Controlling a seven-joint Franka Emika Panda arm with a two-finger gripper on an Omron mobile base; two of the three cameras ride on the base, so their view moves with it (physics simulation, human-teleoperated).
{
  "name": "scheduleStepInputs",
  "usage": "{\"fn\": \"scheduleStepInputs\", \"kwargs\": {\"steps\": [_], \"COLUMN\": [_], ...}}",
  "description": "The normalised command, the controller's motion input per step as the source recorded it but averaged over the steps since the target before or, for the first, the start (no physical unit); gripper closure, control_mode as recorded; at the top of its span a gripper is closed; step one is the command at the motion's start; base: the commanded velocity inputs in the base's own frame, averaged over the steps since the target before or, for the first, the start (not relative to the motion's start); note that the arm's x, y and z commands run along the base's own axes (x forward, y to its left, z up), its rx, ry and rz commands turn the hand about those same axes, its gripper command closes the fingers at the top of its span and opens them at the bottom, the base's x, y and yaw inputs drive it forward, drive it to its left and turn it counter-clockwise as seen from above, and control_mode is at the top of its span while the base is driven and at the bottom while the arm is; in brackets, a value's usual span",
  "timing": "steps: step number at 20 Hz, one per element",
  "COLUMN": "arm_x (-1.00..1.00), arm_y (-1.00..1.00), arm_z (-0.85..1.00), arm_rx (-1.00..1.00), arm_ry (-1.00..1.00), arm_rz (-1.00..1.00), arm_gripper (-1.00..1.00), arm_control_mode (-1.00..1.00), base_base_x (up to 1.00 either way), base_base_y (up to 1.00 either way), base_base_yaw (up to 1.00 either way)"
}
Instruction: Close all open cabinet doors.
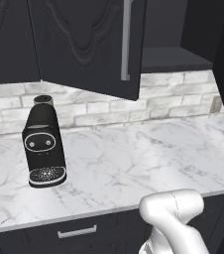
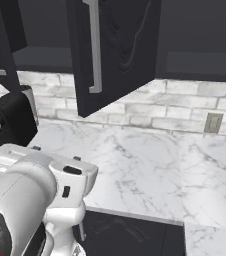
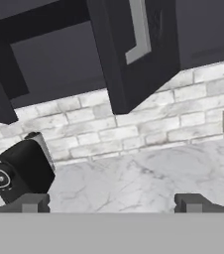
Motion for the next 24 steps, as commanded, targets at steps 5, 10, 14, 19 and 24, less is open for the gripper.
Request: {"fn": "scheduleStepInputs", "kwargs": {"steps": [5, 10, 14, 19, 24], "arm_x": [0.2, 0.17, 0.14, 0.23, 0.4], "arm_y": [-0.34, -0.3, -0.28, -0.17, -0.02], "arm_z": [0.03, 0.17, 0.18, 0.17, 0.19], "arm_rx": [-0.02, -0.1, -0.12, -0.13, -0.13], "arm_ry": [-0.13, -0.22, -0.18, -0.13, -0.11], "arm_rz": [0.13, 0.14, 0.13, 0.08, 0.05], "arm_gripper": [-1.0, -1.0, -1.0, -1.0, -1.0], "arm_control_mode": [-1.0, -1.0, -1.0, -1.0, -1.0], "base_base_x": [0.0, 0.0, 0.0, 0.0, 0.0], "base_base_y": [0.0, 0.0, 0.0, 0.0, 0.0], "base_base_yaw": [0.0, 0.0, 0.0, 0.0, 0.0]}}
